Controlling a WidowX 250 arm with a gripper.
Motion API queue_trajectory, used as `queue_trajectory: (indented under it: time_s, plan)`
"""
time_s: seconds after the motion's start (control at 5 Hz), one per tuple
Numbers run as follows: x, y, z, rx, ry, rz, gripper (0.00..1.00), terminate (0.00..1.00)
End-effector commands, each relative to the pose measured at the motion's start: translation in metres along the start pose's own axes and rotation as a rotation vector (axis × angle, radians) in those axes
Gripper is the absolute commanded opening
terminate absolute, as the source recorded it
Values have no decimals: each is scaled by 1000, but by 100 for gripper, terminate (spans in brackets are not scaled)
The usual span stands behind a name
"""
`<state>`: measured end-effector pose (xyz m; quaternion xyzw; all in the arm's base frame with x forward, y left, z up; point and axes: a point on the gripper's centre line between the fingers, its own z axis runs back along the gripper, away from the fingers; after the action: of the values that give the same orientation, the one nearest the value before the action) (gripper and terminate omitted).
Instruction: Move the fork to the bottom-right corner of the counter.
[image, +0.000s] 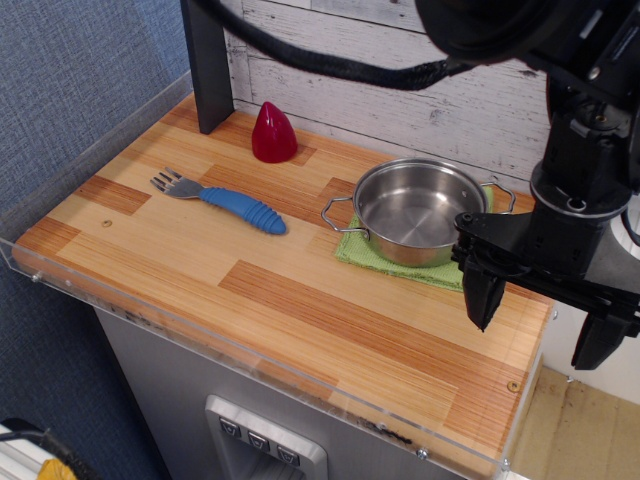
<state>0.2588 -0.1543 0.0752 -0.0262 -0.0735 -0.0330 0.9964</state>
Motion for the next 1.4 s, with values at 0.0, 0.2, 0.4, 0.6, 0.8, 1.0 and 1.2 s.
queue_trajectory:
  time_s: [0.0,0.2,0.4,0.6,0.8,1.0,1.2]
  plan:
    - [0,0,0,0,0,0,100,0]
    - [10,26,9,33,-32,171,100,0]
    - [15,60,20,53,-63,400,100,0]
    - [14,94,23,94,-57,641,100,0]
    - [16,129,25,76,-71,839,100,0]
    - [19,150,32,111,-88,926,100,0]
    - [22,171,39,152,-111,1003,100,0]
